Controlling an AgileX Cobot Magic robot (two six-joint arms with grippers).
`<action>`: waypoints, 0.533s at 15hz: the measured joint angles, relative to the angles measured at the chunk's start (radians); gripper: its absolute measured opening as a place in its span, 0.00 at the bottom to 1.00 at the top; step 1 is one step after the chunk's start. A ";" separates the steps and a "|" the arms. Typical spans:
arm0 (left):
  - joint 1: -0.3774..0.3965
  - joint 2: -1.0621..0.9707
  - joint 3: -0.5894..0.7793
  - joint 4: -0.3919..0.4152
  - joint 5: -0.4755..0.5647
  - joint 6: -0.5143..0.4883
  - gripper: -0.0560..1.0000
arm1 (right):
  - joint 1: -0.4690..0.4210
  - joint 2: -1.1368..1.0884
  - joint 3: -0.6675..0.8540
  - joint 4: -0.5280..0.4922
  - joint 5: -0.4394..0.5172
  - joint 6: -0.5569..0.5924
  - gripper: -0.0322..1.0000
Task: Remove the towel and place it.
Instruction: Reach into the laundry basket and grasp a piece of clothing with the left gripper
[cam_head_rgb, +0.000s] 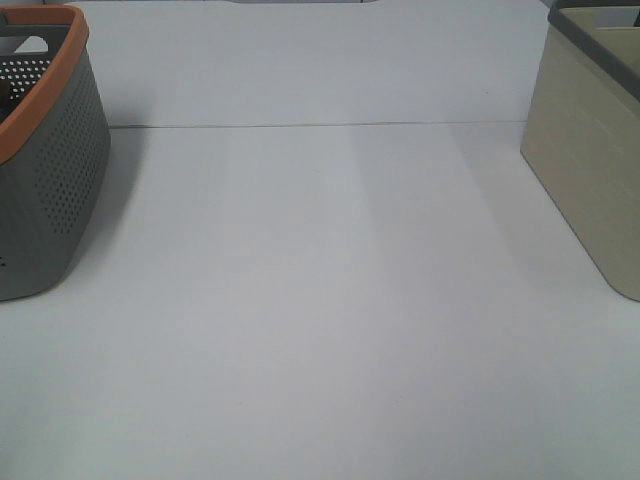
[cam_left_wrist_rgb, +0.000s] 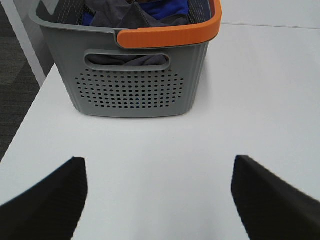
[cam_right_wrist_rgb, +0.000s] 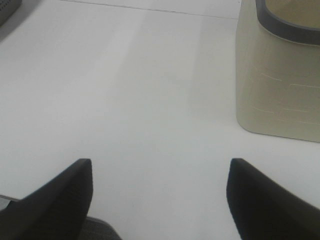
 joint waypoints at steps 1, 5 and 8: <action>0.000 0.000 0.000 0.000 0.000 0.000 0.76 | 0.000 0.000 0.000 0.000 0.000 0.000 0.75; 0.000 0.000 0.000 0.000 0.000 0.000 0.76 | 0.000 0.000 0.000 0.000 0.000 0.000 0.75; 0.000 0.000 0.000 0.000 0.000 0.000 0.76 | 0.000 0.000 0.000 0.000 0.000 0.000 0.75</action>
